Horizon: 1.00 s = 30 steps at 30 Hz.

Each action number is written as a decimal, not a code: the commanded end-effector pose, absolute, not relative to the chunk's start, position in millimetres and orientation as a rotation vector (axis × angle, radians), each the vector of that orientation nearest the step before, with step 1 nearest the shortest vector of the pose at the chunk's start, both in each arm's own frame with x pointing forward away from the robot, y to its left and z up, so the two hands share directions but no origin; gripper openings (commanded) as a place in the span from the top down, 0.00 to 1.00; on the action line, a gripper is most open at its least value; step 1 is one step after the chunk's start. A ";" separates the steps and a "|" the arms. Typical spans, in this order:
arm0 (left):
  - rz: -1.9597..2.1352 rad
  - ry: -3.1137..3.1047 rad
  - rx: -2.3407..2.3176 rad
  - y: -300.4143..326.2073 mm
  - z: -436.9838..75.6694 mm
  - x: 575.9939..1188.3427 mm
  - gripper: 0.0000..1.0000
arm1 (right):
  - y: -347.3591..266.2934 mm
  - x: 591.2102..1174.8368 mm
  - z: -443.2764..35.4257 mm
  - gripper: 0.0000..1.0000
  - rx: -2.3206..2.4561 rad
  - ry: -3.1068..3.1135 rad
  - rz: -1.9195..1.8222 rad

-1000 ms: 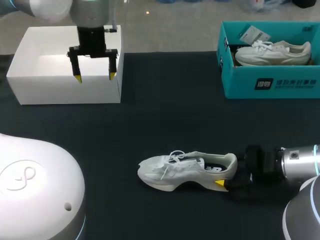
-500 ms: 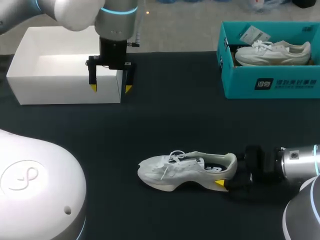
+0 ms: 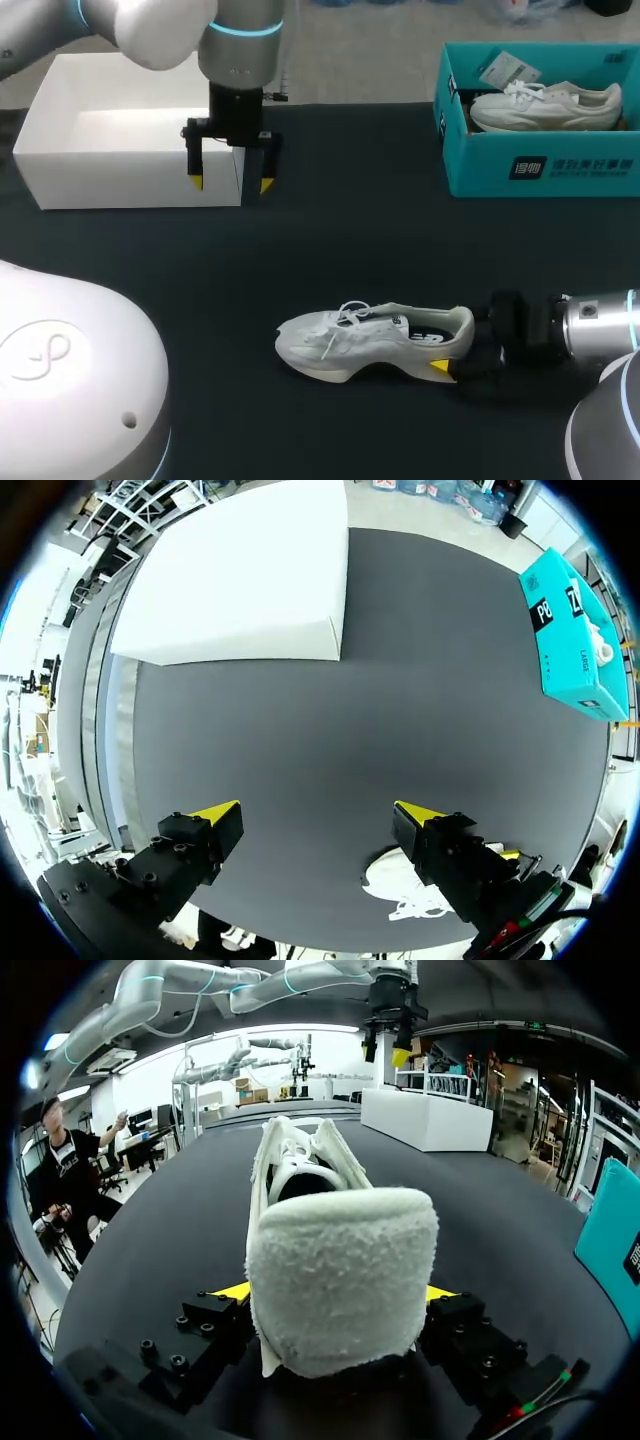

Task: Take the shoe out of the shoebox, open the shoe tongue, remove and reinsert the insole, then place the shoe into the shoebox

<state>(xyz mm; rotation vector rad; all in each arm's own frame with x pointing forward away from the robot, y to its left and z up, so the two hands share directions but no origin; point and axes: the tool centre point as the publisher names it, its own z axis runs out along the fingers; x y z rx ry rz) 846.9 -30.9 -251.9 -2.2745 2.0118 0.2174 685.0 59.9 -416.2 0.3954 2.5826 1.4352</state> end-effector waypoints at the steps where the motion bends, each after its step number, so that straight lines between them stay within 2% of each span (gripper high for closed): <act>1: 0.169 1.974 -2.252 -44.1 -255.6 816.8 0.00 | 61.1 685.9 -418.3 1.00 0.398 2.584 1.427; 15: -0.003 2.028 -2.194 -96.3 -259.0 738.2 0.00 | 61.1 685.9 -418.3 1.00 0.398 2.584 1.427; 30: -0.015 2.097 -2.089 -165.5 -270.4 690.1 0.00 | 61.1 685.9 -418.3 1.00 0.398 2.584 1.427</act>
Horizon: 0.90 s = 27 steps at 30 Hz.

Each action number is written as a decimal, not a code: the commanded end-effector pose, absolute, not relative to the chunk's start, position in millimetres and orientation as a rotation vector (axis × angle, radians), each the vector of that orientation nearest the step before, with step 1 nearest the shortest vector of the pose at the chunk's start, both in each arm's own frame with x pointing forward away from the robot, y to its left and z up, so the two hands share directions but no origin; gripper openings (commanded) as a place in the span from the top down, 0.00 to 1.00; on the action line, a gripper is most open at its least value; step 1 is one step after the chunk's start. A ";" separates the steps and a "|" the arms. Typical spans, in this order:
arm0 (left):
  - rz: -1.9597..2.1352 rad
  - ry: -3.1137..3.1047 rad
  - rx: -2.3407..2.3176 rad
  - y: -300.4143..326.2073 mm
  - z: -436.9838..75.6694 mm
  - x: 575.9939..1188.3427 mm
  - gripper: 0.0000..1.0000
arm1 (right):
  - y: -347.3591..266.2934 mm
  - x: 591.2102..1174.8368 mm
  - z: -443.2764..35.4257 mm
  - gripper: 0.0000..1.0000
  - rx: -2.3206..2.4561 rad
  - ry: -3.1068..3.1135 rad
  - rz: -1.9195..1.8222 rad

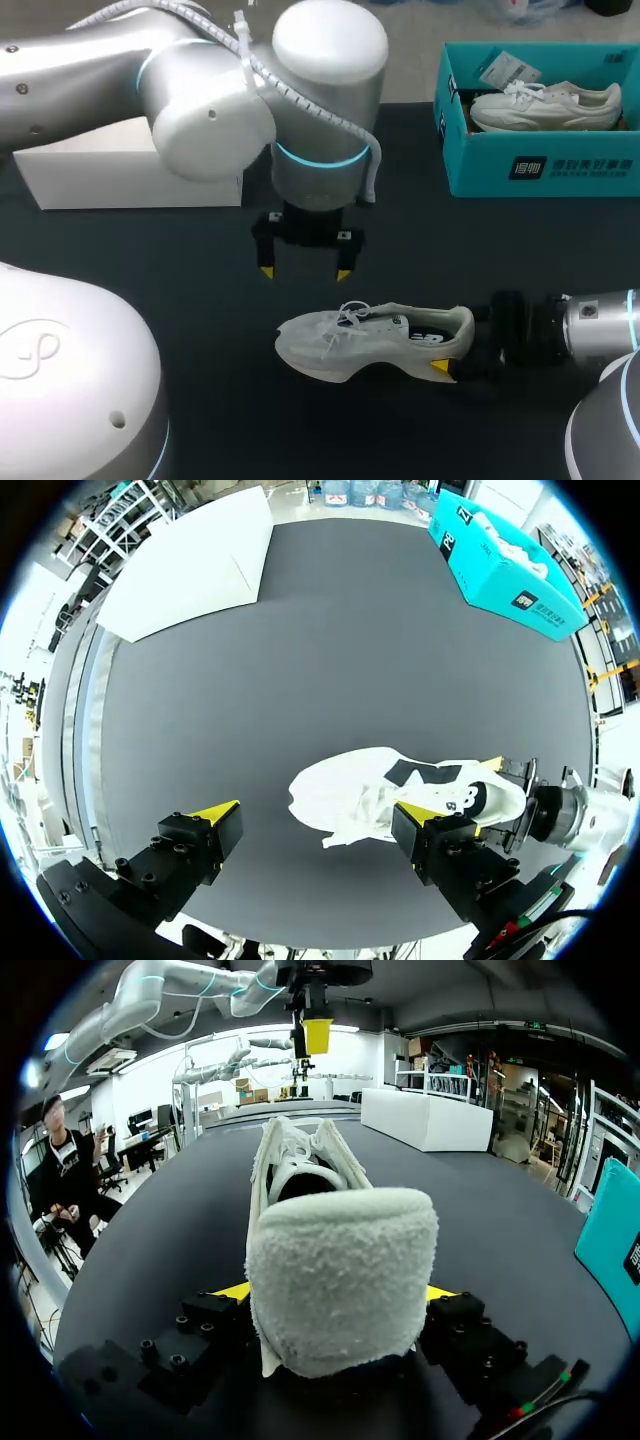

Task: Take the shoe out of the shoebox, open the shoe tongue, remove and reinsert the insole, then place the shoe into the shoebox

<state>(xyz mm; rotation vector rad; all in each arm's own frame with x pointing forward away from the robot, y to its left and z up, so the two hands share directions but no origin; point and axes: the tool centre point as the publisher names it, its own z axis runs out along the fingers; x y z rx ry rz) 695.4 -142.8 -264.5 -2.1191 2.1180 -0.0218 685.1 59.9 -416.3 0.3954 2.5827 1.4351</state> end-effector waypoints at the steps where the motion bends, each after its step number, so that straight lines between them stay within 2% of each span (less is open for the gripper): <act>1: -0.011 2.093 -2.079 -169.7 -271.2 688.6 0.00 | 61.1 685.9 -418.3 1.00 0.398 2.584 1.427; 27: 0.061 2.261 -1.952 -234.8 -310.1 691.1 0.00 | 61.1 685.9 -418.3 1.00 0.398 2.584 1.427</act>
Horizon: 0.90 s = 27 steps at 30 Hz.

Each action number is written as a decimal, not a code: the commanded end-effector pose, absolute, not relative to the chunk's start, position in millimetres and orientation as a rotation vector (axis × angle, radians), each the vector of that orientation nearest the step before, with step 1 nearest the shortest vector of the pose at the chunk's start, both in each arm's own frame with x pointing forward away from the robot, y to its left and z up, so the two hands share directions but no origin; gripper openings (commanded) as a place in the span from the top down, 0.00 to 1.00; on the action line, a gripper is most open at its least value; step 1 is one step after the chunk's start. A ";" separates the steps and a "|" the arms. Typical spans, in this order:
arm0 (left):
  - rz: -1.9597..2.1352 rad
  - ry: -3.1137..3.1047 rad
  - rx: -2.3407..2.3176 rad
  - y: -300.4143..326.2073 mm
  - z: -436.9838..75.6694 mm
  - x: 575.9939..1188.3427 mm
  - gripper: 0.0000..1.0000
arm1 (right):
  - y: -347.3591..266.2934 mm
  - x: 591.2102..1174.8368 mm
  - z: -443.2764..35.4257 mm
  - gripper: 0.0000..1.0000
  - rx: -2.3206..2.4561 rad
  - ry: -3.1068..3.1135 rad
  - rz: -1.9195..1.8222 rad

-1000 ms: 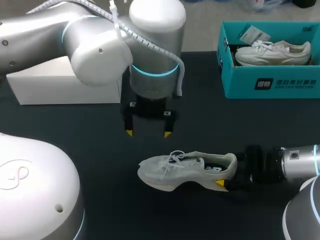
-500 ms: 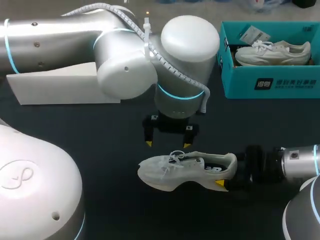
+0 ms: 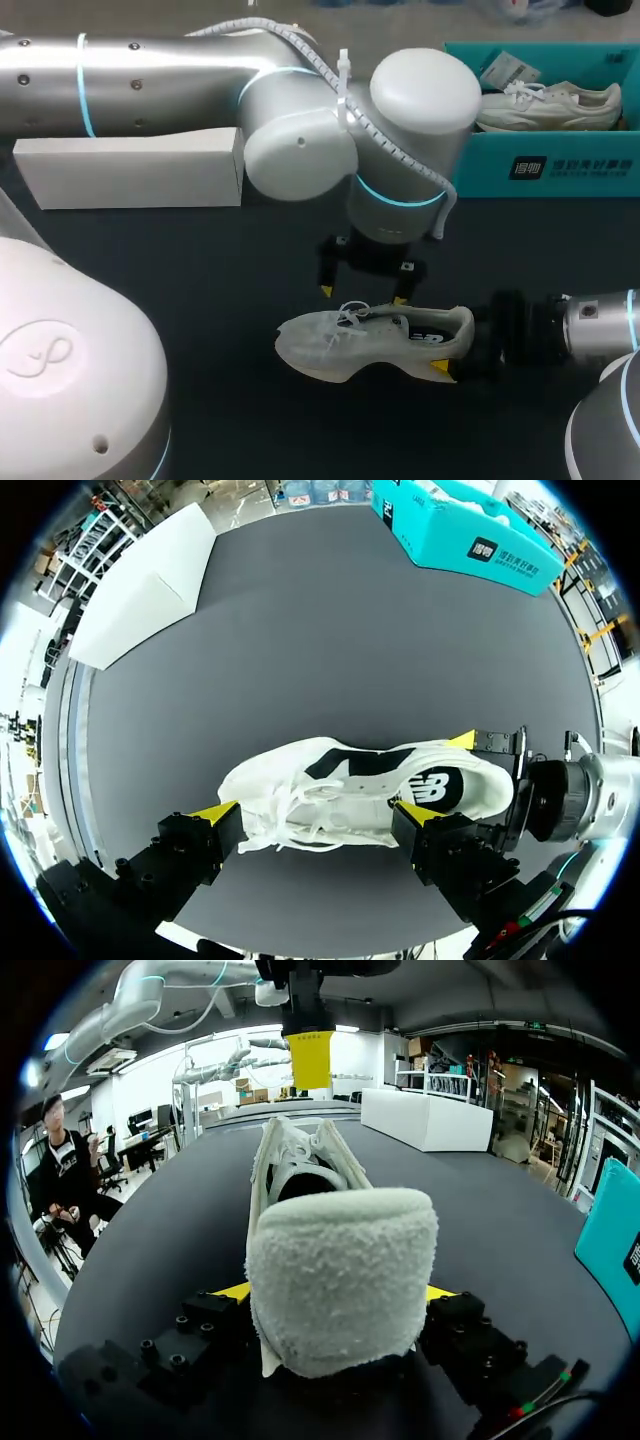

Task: Take the shoe out of the shoebox, open the shoe tongue, remove and reinsert the insole, then place the shoe into the shoebox

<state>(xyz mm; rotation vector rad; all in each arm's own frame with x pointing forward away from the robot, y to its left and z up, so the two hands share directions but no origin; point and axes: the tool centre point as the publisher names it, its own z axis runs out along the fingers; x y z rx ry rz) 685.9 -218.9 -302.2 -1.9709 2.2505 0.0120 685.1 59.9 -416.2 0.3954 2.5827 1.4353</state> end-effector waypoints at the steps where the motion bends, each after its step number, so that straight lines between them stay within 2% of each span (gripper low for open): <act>1: 0.060 2.267 -1.942 -236.9 -310.5 690.5 0.00 | 61.1 685.9 -418.3 1.00 0.398 2.584 1.427; 27: 0.183 2.305 -1.828 -249.5 -324.6 683.7 0.00 | 61.1 685.9 -418.3 1.00 0.398 2.584 1.427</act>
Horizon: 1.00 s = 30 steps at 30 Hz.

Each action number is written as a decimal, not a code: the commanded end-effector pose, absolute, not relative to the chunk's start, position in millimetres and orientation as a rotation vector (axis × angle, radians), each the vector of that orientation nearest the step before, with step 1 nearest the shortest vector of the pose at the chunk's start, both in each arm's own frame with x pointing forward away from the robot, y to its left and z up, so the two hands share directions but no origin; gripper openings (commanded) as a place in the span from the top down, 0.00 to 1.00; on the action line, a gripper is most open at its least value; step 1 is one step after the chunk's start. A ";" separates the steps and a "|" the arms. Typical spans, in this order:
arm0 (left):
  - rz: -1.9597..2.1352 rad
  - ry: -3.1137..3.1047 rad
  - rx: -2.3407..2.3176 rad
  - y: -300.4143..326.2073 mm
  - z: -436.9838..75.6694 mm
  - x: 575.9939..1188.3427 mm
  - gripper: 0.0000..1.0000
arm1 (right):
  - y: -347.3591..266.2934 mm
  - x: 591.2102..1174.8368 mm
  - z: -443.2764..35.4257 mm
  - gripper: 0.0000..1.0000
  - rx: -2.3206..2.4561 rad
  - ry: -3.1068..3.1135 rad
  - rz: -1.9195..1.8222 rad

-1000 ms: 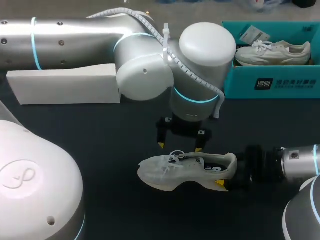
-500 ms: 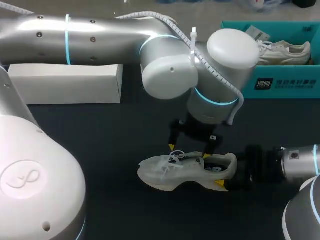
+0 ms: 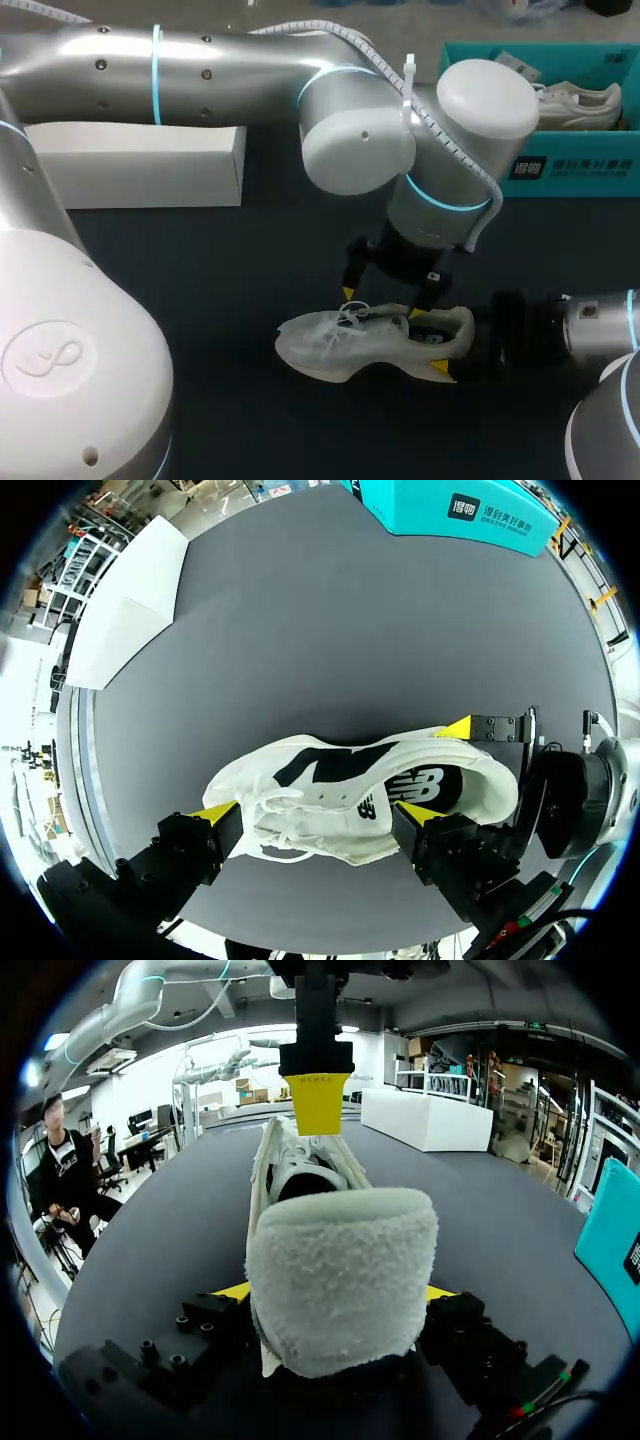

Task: Take the shoe out of the shoebox, open the shoe tongue, remove and reinsert the insole, then place the shoe into the shoebox

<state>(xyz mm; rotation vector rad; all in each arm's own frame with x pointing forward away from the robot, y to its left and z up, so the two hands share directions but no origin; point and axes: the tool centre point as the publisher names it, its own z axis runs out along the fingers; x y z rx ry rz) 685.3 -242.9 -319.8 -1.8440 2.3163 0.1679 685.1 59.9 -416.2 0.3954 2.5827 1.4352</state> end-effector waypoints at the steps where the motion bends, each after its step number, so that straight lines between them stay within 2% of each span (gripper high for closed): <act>1: 0.186 2.304 -1.825 -251.1 -326.1 683.6 0.00 | 61.1 685.9 -418.3 1.00 0.398 2.584 1.427; 20: 0.265 2.348 -1.753 -267.0 -356.9 682.7 0.00 | 61.1 685.9 -418.3 1.00 0.398 2.584 1.427; 30: 0.314 2.258 -1.838 -249.1 -366.8 677.9 0.00 | 61.1 685.9 -418.3 1.00 0.398 2.584 1.427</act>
